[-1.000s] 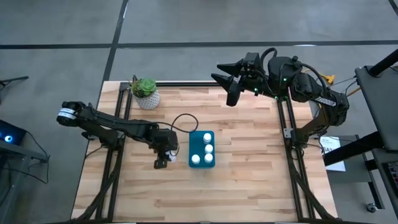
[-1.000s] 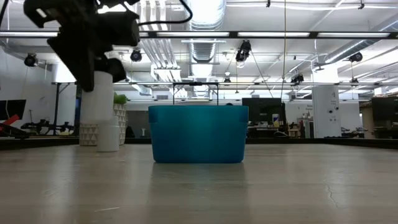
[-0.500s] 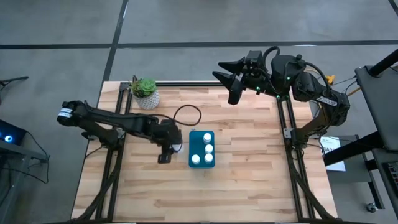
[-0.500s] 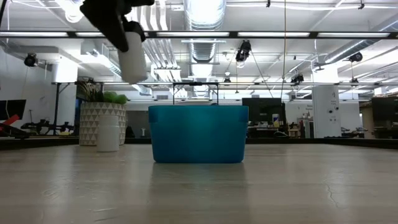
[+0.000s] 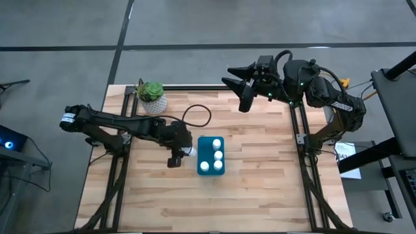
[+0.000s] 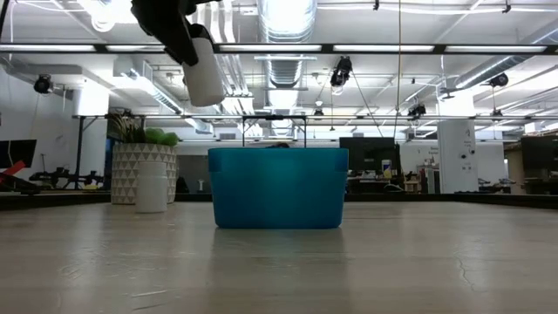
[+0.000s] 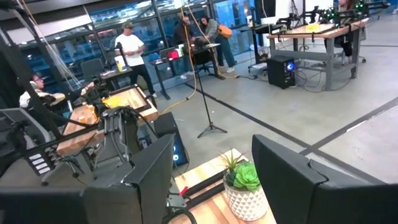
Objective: Pick and place pill bottles into a basket
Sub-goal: Put the white medicine bottle into the blue bin
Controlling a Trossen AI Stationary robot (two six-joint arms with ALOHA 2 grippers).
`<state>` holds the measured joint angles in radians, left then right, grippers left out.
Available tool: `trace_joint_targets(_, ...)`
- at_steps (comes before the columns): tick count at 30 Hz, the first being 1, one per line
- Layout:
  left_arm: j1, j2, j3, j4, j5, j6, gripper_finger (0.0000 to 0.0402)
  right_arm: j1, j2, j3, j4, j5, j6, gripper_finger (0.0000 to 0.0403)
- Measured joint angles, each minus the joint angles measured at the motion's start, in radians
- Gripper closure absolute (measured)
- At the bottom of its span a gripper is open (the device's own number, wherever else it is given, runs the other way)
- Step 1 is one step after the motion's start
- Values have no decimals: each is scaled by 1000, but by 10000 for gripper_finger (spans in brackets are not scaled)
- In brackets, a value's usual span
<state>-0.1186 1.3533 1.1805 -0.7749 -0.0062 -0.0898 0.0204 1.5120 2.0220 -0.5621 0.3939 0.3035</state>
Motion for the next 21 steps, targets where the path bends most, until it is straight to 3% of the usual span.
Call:
trace_joint_targets(8, 4, 44, 42, 35, 11, 26, 241, 2, 0, 0, -3, 0, 0, 193)
trace_joint_targets(21, 30, 288, 219, -20, 55, 157, 241, 2, -25, -1, -10, 0, 0, 193)
